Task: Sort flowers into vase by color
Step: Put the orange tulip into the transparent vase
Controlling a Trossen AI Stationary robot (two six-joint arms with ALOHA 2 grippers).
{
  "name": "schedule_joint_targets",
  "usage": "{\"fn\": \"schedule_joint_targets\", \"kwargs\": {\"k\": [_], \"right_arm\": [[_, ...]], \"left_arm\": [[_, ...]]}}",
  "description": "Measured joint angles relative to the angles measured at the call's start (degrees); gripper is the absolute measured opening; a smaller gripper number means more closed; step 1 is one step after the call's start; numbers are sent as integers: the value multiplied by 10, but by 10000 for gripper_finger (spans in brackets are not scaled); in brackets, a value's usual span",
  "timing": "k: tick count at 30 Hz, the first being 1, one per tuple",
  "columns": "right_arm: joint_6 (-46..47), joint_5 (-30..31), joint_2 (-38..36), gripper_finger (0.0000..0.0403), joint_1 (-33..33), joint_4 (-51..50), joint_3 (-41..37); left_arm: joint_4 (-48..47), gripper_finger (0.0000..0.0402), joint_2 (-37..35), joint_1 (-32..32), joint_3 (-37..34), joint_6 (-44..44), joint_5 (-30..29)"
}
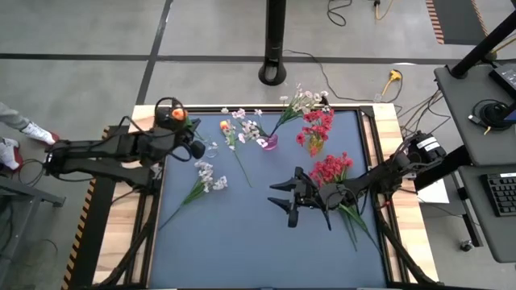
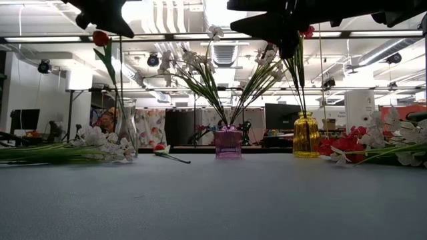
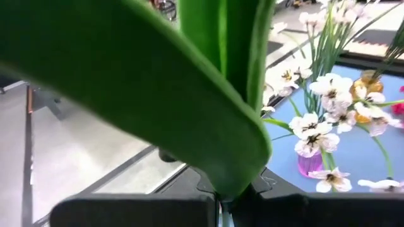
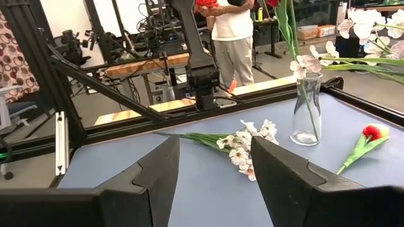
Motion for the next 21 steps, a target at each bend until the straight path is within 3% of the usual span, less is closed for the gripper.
{"fn": "schedule_joint_targets", "kwargs": {"k": [6, 15, 21], "right_arm": [[0, 0, 0, 189, 0, 0, 0], [-1, 0, 0, 189, 0, 0, 0], [-1, 0, 0, 189, 0, -1, 0]], "left_arm": [[0, 0, 16, 19, 0, 0, 1], [12, 2, 16, 41, 0, -2, 50], [17, 28, 16, 43, 0, -3, 50]]}}
